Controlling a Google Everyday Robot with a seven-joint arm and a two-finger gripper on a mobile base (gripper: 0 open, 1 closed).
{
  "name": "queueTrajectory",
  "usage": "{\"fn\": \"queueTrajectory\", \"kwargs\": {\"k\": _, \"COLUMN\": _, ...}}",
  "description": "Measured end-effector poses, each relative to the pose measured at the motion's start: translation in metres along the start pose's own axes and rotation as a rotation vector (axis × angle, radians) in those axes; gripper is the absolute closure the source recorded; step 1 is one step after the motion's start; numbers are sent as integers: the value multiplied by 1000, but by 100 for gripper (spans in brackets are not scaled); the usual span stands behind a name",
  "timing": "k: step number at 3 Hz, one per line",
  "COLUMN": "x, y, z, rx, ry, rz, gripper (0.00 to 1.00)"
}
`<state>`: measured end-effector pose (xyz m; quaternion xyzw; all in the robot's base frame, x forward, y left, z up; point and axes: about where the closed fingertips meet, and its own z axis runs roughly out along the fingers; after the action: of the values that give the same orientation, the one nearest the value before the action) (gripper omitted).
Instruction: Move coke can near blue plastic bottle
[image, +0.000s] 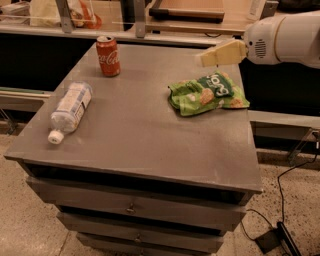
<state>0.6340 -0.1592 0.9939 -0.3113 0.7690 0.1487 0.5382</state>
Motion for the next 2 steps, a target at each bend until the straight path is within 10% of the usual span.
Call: {"fn": "queueTrajectory", "kwargs": {"k": 2, "x": 3, "y": -2, "z": 28, "rx": 32, "ry": -4, "rz": 21, "gripper": 0}}
